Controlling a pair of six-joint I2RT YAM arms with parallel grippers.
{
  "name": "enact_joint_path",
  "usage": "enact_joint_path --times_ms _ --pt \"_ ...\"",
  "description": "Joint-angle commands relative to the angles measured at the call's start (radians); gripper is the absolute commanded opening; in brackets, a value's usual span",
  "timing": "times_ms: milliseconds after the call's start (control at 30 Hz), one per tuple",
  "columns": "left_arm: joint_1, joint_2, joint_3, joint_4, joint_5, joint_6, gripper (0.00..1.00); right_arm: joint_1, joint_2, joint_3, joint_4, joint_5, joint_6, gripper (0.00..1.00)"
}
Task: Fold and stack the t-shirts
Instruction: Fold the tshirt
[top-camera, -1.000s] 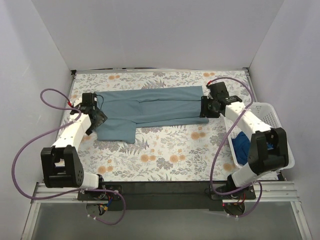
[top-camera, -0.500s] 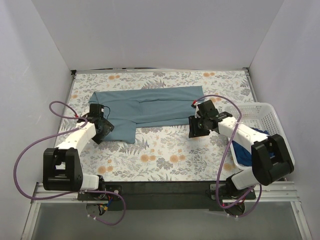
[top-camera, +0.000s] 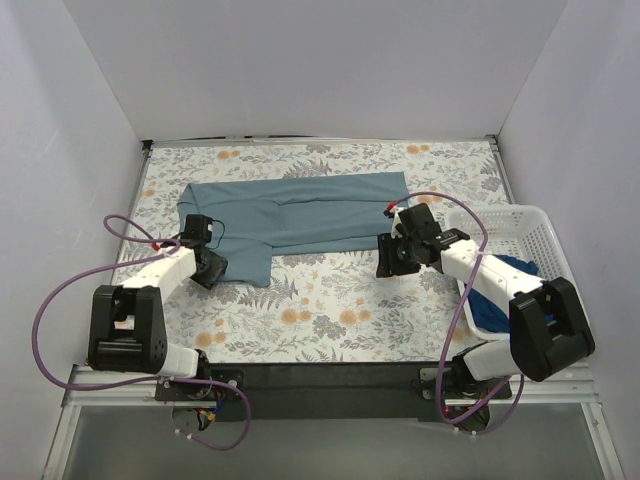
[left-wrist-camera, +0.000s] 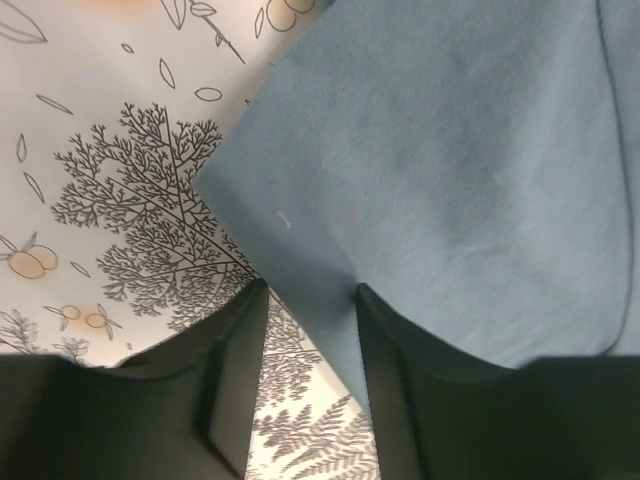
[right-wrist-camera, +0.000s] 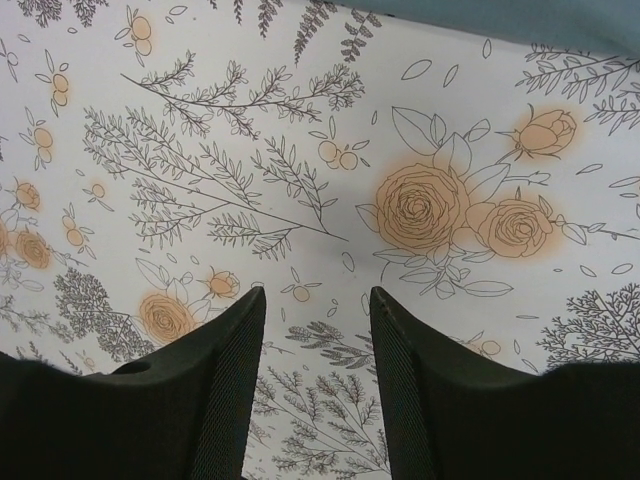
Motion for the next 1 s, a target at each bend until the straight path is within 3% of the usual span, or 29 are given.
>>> enact_joint_path --times_ms 0,67,100,133,300,533,967 --pt "-0.006 -0.002 -0.004 0.029 -0.015 -0.027 0.33 0.004 -0.028 -0.010 0.018 0.001 0.002 0.53" --pt "-0.008 0.014 0.025 0.030 -0.018 -0.017 0.21 0.004 -0.038 -0.008 0.016 0.015 0.004 0.64" --pt "-0.006 0.019 0.036 0.029 -0.020 -0.013 0.07 0.004 -0.042 -0.008 0.016 0.019 0.002 0.75" --pt "-0.008 0.024 0.045 0.029 -0.023 -0.008 0.01 0.004 -0.048 -0.007 0.015 0.022 0.004 0.77" --pt "-0.008 0.025 0.174 0.030 -0.046 0.026 0.00 0.002 -0.069 -0.008 0.001 0.036 -0.004 0.87" --pt "-0.008 0.142 0.410 0.037 -0.072 0.073 0.00 0.002 -0.106 -0.031 -0.019 0.072 0.002 0.90" --pt "-0.006 0.403 0.705 0.095 -0.055 0.130 0.00 0.004 -0.124 -0.065 -0.034 0.053 0.002 0.91"
